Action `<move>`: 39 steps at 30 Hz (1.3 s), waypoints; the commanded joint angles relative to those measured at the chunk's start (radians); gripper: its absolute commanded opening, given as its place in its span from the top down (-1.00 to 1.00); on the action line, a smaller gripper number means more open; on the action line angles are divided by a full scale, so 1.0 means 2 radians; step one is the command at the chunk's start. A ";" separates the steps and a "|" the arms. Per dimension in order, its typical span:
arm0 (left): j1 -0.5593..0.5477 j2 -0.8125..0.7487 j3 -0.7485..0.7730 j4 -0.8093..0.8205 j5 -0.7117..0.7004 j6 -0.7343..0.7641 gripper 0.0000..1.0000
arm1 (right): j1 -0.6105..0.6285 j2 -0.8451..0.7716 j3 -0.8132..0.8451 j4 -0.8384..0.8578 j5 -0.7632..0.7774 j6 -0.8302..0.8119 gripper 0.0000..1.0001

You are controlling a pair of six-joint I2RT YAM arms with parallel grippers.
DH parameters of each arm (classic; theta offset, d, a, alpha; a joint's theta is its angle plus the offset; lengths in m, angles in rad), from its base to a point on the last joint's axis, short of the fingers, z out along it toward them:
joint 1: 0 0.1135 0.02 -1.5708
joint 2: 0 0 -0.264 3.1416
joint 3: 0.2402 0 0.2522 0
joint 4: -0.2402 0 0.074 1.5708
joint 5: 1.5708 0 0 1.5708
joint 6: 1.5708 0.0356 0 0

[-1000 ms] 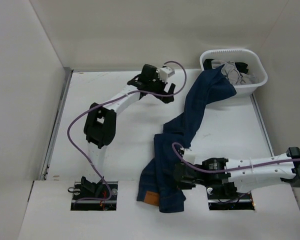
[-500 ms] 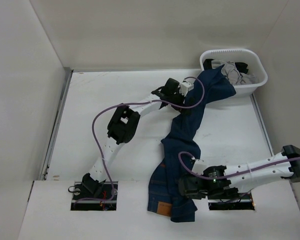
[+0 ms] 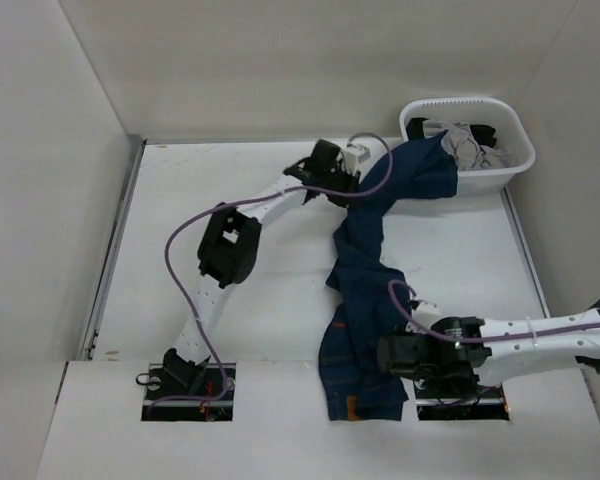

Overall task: Fold and stack the trousers
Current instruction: Flatten the trousers out

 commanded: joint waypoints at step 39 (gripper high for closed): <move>0.529 -0.405 -0.310 -0.243 -0.176 0.269 -0.41 | -0.628 -0.083 -0.076 0.335 -0.005 -0.416 -1.00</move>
